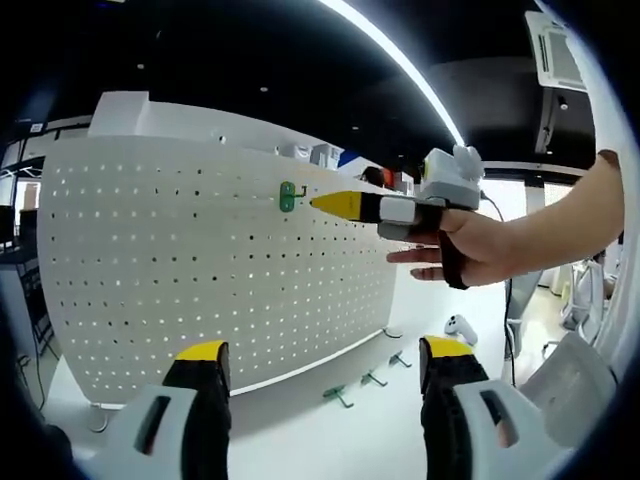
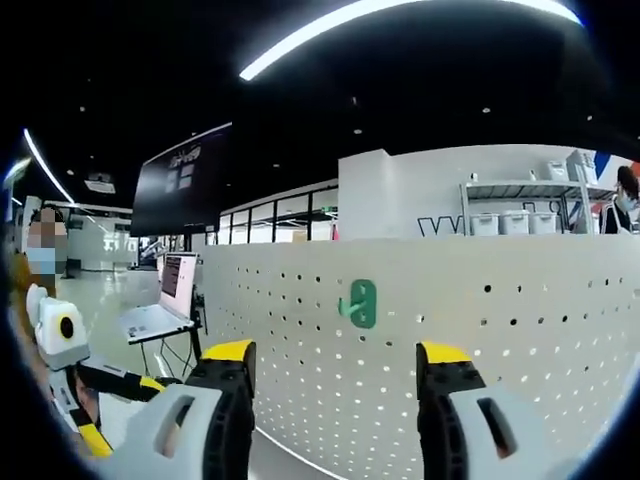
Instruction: Insert the hook assembly into the mounting plate slot until the hook locks in place.
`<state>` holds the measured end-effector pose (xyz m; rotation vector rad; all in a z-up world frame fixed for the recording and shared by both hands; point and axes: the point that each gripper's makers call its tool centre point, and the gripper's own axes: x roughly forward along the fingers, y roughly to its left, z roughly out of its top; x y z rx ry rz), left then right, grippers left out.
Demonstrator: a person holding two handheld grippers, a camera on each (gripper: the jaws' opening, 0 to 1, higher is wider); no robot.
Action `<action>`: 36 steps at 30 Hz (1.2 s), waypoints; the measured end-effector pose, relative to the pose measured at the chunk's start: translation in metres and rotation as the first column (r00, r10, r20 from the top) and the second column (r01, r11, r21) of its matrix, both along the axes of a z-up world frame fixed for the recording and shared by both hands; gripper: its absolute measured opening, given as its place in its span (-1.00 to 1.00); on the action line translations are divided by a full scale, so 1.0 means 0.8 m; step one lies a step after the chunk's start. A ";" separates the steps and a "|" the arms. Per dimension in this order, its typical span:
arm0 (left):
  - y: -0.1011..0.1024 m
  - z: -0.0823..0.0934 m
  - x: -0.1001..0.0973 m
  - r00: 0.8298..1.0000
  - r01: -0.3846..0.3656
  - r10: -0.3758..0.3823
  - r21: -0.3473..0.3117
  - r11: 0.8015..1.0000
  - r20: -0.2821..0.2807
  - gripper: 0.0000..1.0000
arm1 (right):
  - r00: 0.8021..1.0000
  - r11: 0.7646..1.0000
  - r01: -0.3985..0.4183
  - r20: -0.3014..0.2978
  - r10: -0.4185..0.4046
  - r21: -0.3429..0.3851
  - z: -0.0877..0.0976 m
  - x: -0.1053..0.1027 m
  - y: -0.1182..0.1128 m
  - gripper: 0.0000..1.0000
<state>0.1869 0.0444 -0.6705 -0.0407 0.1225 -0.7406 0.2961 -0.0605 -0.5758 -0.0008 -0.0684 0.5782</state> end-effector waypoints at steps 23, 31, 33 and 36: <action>0.001 -0.006 0.000 1.000 0.002 -0.002 0.003 1.000 -0.011 0.61 | 0.997 0.999 -0.001 -0.082 -0.002 -0.043 -0.065 -0.059 -0.046 0.29; 0.002 -0.007 -0.001 1.000 0.002 -0.002 0.002 1.000 -0.013 0.61 | 0.995 0.999 0.018 -0.098 -0.021 -0.032 -0.080 -0.074 -0.056 0.28; 0.003 -0.008 -0.001 1.000 0.002 -0.002 0.004 1.000 -0.014 0.61 | 0.994 0.999 0.018 -0.104 -0.021 -0.029 -0.082 -0.079 -0.059 0.28; 0.003 -0.009 -0.002 1.000 0.002 -0.002 0.002 1.000 -0.018 0.61 | 0.993 0.999 0.024 -0.112 -0.028 -0.032 -0.088 -0.084 -0.064 0.28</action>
